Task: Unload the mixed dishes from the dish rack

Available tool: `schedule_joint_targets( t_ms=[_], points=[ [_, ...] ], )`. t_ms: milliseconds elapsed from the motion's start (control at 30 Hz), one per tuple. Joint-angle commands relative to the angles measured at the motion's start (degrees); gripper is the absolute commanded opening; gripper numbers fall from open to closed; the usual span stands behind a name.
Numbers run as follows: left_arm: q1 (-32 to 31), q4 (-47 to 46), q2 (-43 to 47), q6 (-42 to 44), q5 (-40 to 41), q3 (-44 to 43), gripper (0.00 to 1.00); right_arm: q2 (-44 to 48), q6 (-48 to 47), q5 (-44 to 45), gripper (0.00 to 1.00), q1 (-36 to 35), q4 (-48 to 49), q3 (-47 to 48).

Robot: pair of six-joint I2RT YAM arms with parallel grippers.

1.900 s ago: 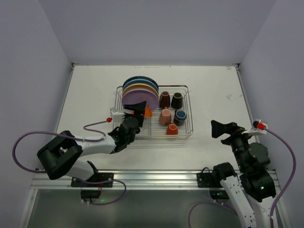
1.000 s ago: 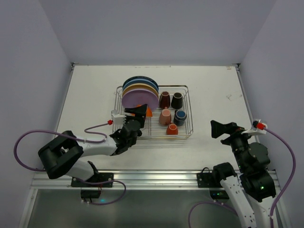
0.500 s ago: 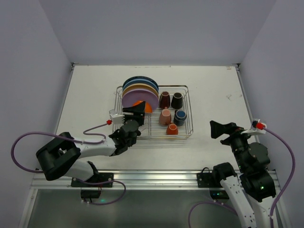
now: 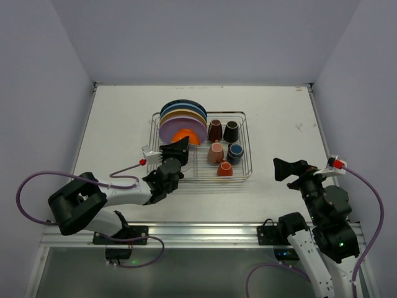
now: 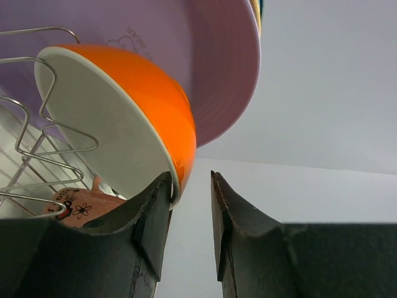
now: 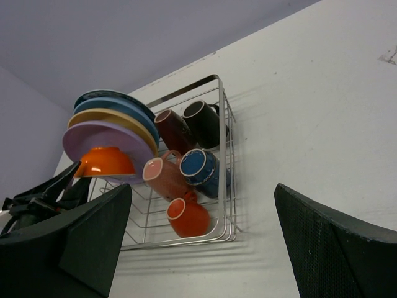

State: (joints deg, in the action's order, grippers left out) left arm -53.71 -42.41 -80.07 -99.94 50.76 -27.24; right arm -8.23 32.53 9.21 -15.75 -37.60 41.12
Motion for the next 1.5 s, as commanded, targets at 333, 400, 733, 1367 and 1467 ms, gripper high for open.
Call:
schedule_joint_targets(
  t_ms=[333,400,733,1367,1467],
  points=[
    [-0.43,-1.45,-2.02,-3.07,3.82,0.97,0.15,-0.30,-0.72,-1.30,0.99,-0.16,2.80,-0.34],
    [-0.43,-1.36,-1.84,-3.24,3.82,0.97,0.09,-0.30,-0.72,-1.30,0.99,-0.07,2.80,-0.34],
    [-0.43,-7.23,0.18,1.76,3.38,1.40,0.00,-0.38,-0.89,-1.30,0.99,-0.07,2.89,-0.34],
    [-0.43,-14.98,7.37,15.96,-1.36,1.15,0.00,-0.30,-0.98,-0.95,0.99,-0.07,2.62,-0.17],
    [-0.60,-14.36,9.23,20.29,-1.98,1.14,0.00,-0.03,-0.98,-0.86,0.99,-0.07,2.62,-0.17]
  ],
)
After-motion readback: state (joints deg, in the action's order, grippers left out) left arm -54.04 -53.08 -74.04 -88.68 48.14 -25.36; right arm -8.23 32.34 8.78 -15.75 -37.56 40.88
